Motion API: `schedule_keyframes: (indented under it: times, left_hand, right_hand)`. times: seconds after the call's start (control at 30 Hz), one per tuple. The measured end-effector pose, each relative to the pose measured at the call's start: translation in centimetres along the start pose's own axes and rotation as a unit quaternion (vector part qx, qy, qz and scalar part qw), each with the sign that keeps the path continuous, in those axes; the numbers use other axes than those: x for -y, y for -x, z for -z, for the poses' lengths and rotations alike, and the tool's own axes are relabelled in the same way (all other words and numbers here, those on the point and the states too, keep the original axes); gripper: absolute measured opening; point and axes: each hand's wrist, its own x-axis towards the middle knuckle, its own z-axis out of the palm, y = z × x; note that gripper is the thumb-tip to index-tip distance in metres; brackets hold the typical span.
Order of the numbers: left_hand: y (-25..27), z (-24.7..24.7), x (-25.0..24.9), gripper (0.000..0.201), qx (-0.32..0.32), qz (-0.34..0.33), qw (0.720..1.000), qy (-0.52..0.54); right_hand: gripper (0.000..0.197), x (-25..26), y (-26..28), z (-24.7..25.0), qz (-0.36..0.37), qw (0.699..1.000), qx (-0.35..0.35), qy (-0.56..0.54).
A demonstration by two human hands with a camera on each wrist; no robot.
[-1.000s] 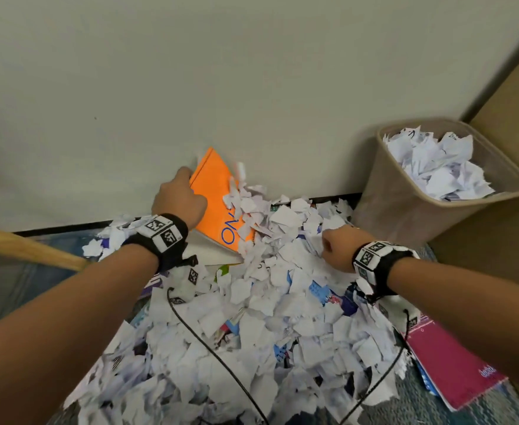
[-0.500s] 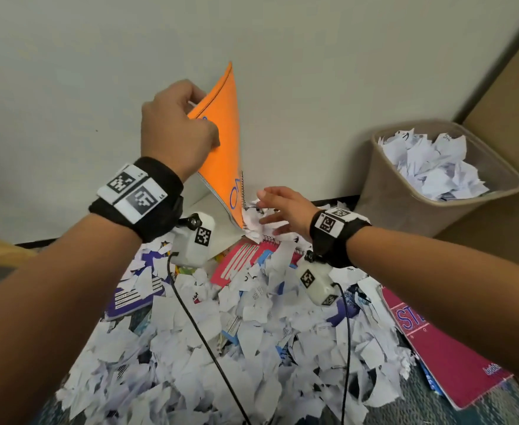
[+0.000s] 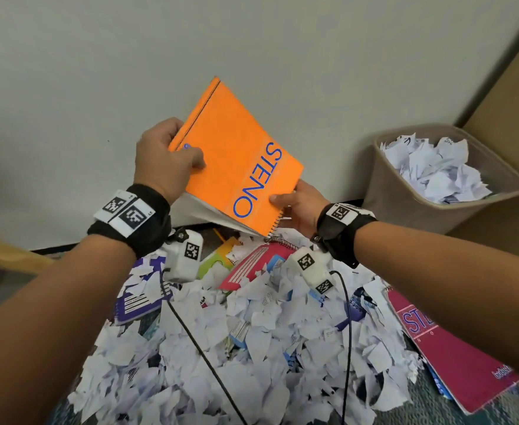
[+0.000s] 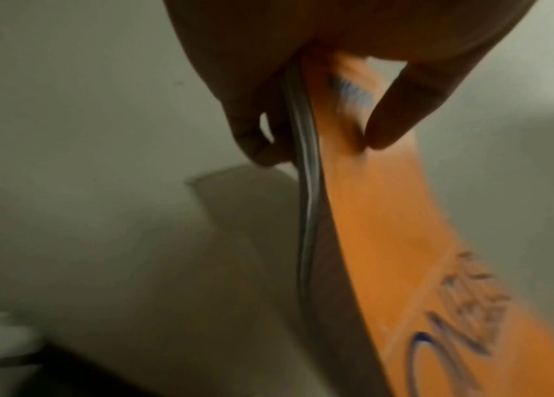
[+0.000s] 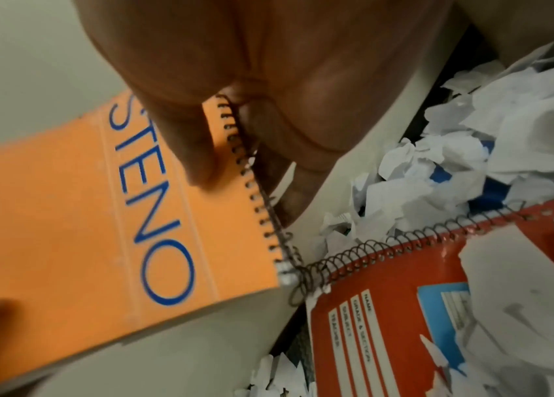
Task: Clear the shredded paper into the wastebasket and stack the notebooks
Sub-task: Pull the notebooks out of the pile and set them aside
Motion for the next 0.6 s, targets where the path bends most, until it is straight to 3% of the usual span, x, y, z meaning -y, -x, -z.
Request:
schedule_keyframes:
  times: [0.03, 0.1, 0.17, 0.23, 0.33, 0.4, 0.53, 0.6]
  left_hand:
    - [-0.1, 0.4, 1.6, 0.013, 0.012, 0.03, 0.999, -0.04]
    - [0.0, 1.1, 5.0, 0.031, 0.053, 0.112, 0.988, -0.087]
    - [0.7, 1.7, 7.8, 0.046, 0.097, 0.188, 0.976, -0.061]
    - [1.5, 2.1, 9.4, 0.068, 0.115, 0.207, 0.972, 0.005]
    - [1.5, 2.6, 9.8, 0.096, 0.099, 0.183, 0.97, 0.125]
    - [0.9, 3.1, 8.9, 0.091, 0.121, 0.163, 0.969, 0.139]
    - [0.0, 4.4, 7.5, 0.05, 0.225, 0.153, 0.962, -0.023]
    - [0.0, 4.4, 7.2, 0.039, 0.216, 0.149, 0.964, -0.038]
  right_hand:
    - [0.044, 0.1, 0.0, 0.2, 0.009, 1.0, 0.0, -0.005]
    - [0.045, 0.4, 0.1, 0.4, 0.023, 1.0, 0.012, 0.016]
    - [0.048, 0.4, 0.2, 0.0, 0.033, 0.998, 0.029, 0.05]
    - [0.041, -0.1, 0.2, -0.9, 0.042, 0.996, 0.042, 0.07]
    - [0.032, -0.7, -0.1, -2.0, 0.047, 0.997, 0.035, 0.05]
    - [0.036, -1.0, -0.3, -2.3, 0.064, 0.997, 0.024, 0.045]
    - [0.039, -0.9, -0.8, -1.3, 0.074, 0.994, -0.055, 0.061]
    - [0.041, -0.7, -1.3, -0.7, 0.069, 0.992, -0.07, 0.084]
